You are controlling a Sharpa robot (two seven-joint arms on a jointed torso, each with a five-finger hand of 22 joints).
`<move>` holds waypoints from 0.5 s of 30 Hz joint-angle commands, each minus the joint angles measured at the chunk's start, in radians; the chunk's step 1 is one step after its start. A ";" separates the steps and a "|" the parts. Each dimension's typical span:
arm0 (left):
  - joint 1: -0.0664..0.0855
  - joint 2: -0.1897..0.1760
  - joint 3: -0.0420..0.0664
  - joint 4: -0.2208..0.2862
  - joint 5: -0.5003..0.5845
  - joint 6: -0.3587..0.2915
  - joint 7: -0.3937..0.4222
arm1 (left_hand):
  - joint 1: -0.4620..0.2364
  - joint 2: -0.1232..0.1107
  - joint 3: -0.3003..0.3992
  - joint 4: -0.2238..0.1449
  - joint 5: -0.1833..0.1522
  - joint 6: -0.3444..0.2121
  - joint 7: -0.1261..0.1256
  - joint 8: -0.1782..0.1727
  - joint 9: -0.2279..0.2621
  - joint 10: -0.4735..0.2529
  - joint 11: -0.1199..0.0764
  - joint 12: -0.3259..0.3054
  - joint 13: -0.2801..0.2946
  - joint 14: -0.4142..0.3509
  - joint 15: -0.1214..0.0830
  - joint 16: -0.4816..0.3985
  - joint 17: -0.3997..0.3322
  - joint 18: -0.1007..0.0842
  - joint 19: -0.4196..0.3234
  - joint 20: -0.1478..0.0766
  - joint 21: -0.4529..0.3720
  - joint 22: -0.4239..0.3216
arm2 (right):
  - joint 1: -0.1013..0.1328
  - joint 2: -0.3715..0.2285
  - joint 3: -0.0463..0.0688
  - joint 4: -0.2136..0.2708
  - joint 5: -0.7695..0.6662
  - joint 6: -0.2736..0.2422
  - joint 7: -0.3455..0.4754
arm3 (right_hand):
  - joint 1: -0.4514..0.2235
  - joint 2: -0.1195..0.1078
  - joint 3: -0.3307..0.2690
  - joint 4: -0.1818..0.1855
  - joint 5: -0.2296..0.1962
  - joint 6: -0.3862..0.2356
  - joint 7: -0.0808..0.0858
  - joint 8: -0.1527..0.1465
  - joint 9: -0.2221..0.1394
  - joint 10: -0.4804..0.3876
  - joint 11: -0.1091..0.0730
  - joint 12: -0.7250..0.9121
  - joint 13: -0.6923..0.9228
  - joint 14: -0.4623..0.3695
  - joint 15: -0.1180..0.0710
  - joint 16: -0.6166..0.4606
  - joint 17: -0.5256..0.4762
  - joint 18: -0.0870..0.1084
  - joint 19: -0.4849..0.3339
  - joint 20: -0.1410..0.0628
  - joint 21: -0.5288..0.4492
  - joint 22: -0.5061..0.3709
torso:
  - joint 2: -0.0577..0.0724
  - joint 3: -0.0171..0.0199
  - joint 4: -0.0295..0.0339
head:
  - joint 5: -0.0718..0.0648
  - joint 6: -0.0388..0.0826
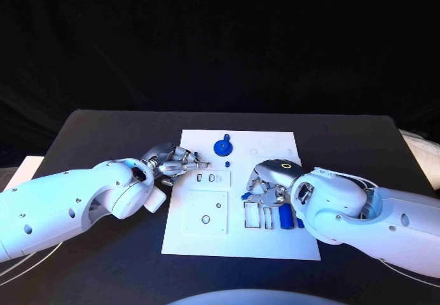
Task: Assemble the parts on the task board
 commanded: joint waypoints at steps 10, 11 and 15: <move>0.000 0.003 0.000 0.002 0.005 0.014 0.011 | 0.014 0.000 0.007 0.002 0.005 -0.003 -0.005 -0.001 -0.001 0.002 -0.006 -0.007 -0.001 0.103 -0.006 0.003 0.263 -0.017 0.039 -0.007 0.002 0.113 | -0.007 0.022 -0.001 -0.012 -0.011 0.008 0.017 | 0.015 0.003 0.009 -0.002 -0.008 0.009 0.001 0.004 0.001 0.001 -0.007 0.001 0.001 0.092 -0.001 -0.002 0.192 -0.003 0.032 0.002 -0.004 0.105 | 0.001 -0.0002 0.0005 | 0.001 -0.004; 0.000 0.003 0.000 0.002 0.005 0.014 0.011 | 0.014 0.000 0.007 0.002 0.005 -0.003 -0.005 -0.001 -0.001 0.002 -0.006 -0.007 -0.001 0.103 -0.006 0.003 0.263 -0.017 0.039 -0.007 0.002 0.113 | -0.007 0.022 -0.001 -0.013 -0.010 0.007 0.018 | 0.015 0.003 0.009 -0.002 -0.008 0.009 0.001 0.004 0.001 0.001 -0.007 0.001 0.001 0.092 -0.001 -0.002 0.192 -0.003 0.032 0.002 -0.004 0.105 | 0.000 -0.0002 0.0005 | 0.001 -0.004; 0.000 0.003 0.000 0.002 0.005 0.015 0.011 | 0.014 0.000 0.007 0.002 0.005 -0.003 -0.005 -0.001 -0.001 0.002 -0.006 -0.007 -0.001 0.103 -0.006 0.003 0.263 -0.017 0.039 -0.007 0.002 0.113 | -0.007 0.024 -0.001 -0.016 -0.010 0.005 0.021 | 0.015 0.001 0.008 -0.002 -0.012 0.007 0.002 0.002 0.000 0.001 -0.007 0.000 0.001 0.092 -0.001 -0.002 0.191 -0.003 0.031 0.002 -0.005 0.104 | 0.000 -0.0007 0.0004 | 0.001 -0.003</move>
